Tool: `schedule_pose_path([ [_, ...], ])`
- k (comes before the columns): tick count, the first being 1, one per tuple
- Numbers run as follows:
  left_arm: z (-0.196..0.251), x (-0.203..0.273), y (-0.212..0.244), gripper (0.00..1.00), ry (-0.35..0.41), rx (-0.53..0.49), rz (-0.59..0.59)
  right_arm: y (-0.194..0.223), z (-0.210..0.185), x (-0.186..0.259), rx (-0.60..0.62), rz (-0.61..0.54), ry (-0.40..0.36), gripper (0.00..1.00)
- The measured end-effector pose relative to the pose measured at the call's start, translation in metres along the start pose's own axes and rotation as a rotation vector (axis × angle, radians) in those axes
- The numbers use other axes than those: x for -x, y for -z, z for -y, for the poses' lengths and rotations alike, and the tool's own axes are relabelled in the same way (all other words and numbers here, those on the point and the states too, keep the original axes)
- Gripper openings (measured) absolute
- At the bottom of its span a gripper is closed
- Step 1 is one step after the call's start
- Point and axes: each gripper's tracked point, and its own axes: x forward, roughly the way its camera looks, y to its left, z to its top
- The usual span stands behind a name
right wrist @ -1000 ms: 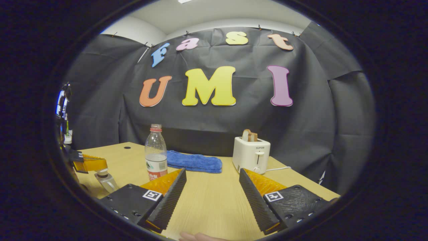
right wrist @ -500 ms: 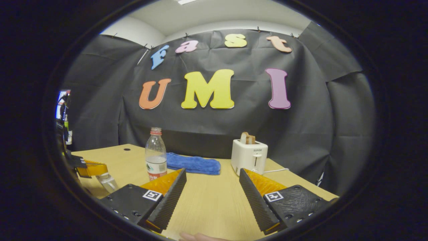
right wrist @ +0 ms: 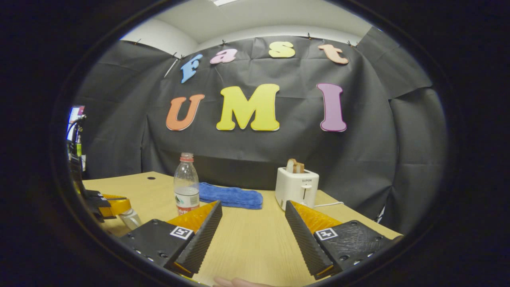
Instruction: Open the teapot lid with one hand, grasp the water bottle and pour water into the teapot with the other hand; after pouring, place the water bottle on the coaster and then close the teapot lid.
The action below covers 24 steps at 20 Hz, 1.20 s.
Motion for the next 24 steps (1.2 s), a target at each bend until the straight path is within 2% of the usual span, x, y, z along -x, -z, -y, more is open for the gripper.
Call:
schedule_pose_path([
  [1, 0.003, -0.001, -0.001, 0.07, 0.005, 0.002, -0.001, -0.001, -0.001, 0.002, -0.001, 0.002, -0.001, 0.97],
  [2, 0.006, 0.0, 0.0, 0.08, 0.018, 0.01, -0.01, -0.003, -0.001, 0.003, -0.004, 0.005, -0.002, 0.97],
  [4, 0.011, 0.002, -0.001, 0.18, 0.039, 0.035, -0.038, -0.008, -0.001, 0.006, -0.009, 0.012, -0.001, 0.95],
  [5, 0.014, 0.003, -0.003, 0.28, 0.047, 0.04, -0.046, -0.009, -0.002, 0.008, -0.012, 0.014, -0.001, 0.93],
  [6, 0.014, 0.005, -0.007, 0.34, 0.045, 0.037, -0.043, -0.011, -0.003, 0.01, -0.015, 0.016, -0.002, 0.98],
  [7, 0.015, 0.008, -0.013, 0.45, 0.037, 0.021, -0.033, -0.014, -0.003, 0.012, -0.016, 0.02, -0.003, 0.98],
  [8, 0.018, 0.011, -0.021, 0.48, 0.045, -0.001, -0.019, -0.017, -0.003, 0.014, -0.019, 0.021, -0.001, 0.95],
  [10, 0.035, 0.024, -0.041, 0.5, 0.1, -0.027, 0.017, -0.018, -0.005, 0.018, -0.045, 0.005, -0.002, 0.97],
  [12, 0.045, 0.04, -0.066, 0.64, 0.123, -0.042, 0.059, -0.016, -0.013, 0.026, -0.088, -0.037, -0.028, 0.95],
  [13, 0.046, 0.047, -0.075, 0.78, 0.118, -0.047, 0.071, -0.018, -0.013, 0.029, -0.098, -0.048, -0.029, 0.95],
  [14, 0.047, 0.054, -0.084, 0.79, 0.116, -0.051, 0.083, -0.022, -0.011, 0.033, -0.096, -0.049, -0.021, 0.98],
  [15, 0.05, 0.062, -0.094, 0.83, 0.115, -0.055, 0.1, -0.027, -0.01, 0.039, -0.088, -0.048, -0.013, 0.95],
  [16, 0.048, 0.069, -0.104, 0.88, 0.105, -0.058, 0.114, -0.033, -0.01, 0.044, -0.082, -0.045, -0.01, 0.95],
  [17, 0.043, 0.074, -0.111, 1.0, 0.088, -0.057, 0.126, -0.039, -0.009, 0.05, -0.074, -0.043, -0.003, 0.95],
  [20, 0.031, 0.092, -0.121, 0.99, 0.058, -0.048, 0.113, -0.052, -0.007, 0.065, -0.059, -0.053, 0.03, 0.95],
  [24, 0.019, 0.112, -0.124, 1.0, 0.081, -0.069, 0.091, -0.055, -0.009, 0.088, -0.026, -0.093, 0.043, 0.97],
])
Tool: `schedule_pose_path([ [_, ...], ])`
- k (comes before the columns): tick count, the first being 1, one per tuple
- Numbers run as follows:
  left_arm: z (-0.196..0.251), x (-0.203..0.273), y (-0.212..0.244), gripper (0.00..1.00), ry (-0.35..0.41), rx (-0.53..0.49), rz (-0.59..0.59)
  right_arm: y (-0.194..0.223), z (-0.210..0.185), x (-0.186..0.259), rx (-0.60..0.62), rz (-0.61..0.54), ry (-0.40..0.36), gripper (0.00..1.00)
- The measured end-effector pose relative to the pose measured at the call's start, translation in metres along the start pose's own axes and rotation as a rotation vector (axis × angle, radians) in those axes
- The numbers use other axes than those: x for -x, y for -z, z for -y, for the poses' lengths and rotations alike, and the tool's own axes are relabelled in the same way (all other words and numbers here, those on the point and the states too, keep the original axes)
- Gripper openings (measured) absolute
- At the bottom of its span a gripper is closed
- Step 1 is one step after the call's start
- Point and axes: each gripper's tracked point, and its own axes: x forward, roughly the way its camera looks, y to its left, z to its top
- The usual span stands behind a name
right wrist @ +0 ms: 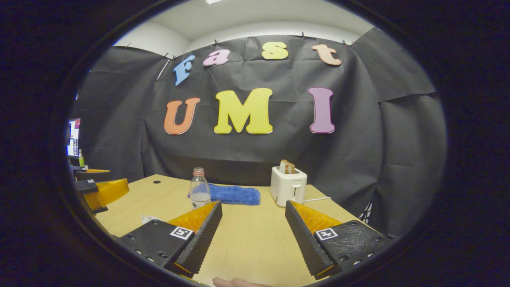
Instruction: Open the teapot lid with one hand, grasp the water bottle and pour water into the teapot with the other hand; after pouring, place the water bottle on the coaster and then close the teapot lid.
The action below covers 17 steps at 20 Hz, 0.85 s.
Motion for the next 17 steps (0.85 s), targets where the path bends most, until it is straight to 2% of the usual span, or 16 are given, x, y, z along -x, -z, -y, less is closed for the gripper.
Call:
schedule_pose_path([
  [2, -0.014, 0.005, -0.006, 0.99, -0.023, -0.023, 0.012, -0.003, 0.003, 0.008, 0.022, 0.005, 0.023, 0.95],
  [3, -0.021, 0.008, -0.013, 1.0, -0.044, -0.017, 0.034, -0.005, 0.002, 0.014, 0.036, 0.013, 0.033, 0.97],
  [4, -0.026, 0.011, -0.017, 1.0, -0.057, -0.003, 0.051, -0.009, 0.001, 0.019, 0.044, 0.025, 0.035, 0.95],
  [9, -0.037, 0.014, -0.027, 0.99, -0.065, 0.055, 0.099, -0.026, -0.009, 0.034, 0.031, 0.081, 0.009, 0.98],
  [10, -0.037, 0.013, -0.025, 0.99, -0.062, 0.055, 0.096, -0.023, -0.009, 0.033, 0.034, 0.075, 0.011, 0.95],
  [17, -0.033, 0.006, -0.016, 0.99, -0.047, 0.011, 0.072, -0.02, 0.001, 0.028, 0.077, 0.059, 0.045, 0.97],
])
